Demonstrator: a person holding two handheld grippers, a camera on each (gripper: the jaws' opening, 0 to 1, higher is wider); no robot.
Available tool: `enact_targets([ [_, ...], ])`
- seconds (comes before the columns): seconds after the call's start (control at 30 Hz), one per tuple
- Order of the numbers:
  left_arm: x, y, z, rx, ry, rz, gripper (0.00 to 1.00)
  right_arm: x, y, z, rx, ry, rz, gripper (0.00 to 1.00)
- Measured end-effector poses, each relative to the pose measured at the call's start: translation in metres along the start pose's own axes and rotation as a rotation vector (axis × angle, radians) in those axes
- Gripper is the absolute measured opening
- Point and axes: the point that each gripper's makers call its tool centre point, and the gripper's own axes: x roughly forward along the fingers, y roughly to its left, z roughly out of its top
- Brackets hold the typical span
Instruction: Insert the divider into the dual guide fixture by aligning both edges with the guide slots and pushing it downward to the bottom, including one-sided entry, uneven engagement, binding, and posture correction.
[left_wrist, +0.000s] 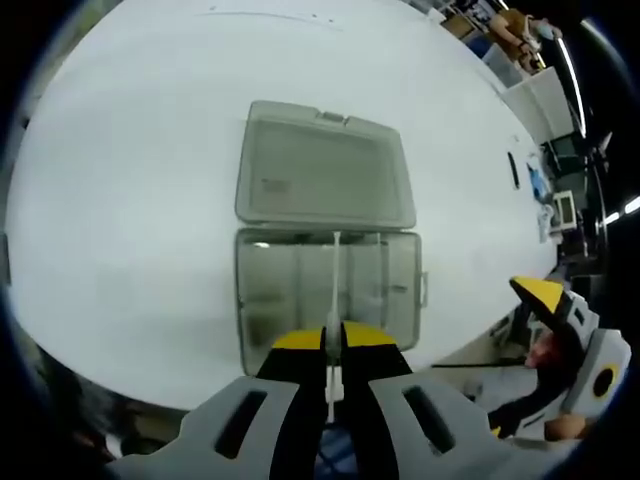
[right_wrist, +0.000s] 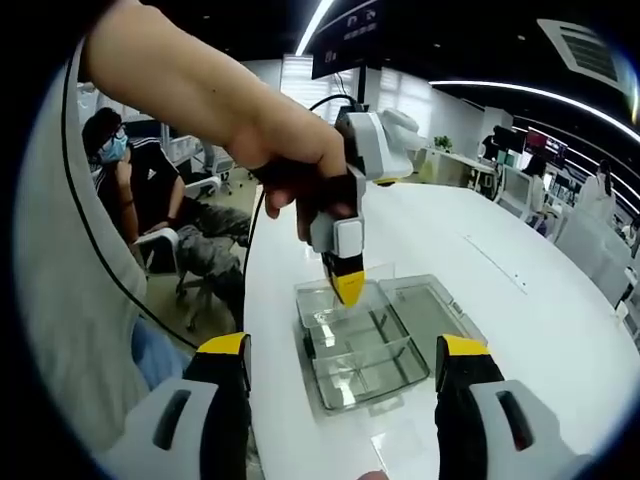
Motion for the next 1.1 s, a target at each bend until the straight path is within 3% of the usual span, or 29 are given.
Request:
enact_targets([
  [0.43,0.003,0.016,-0.001,-0.001,0.007,0.043,0.0,-0.002,-0.001,0.0,0.006,-0.004,-0.003,0.73],
  [1.1,0.012,0.014,-0.001,0.022,0.044,0.059,0.0,0.001,0.001,-0.002,0.015,0.011,0.002,0.73],
])
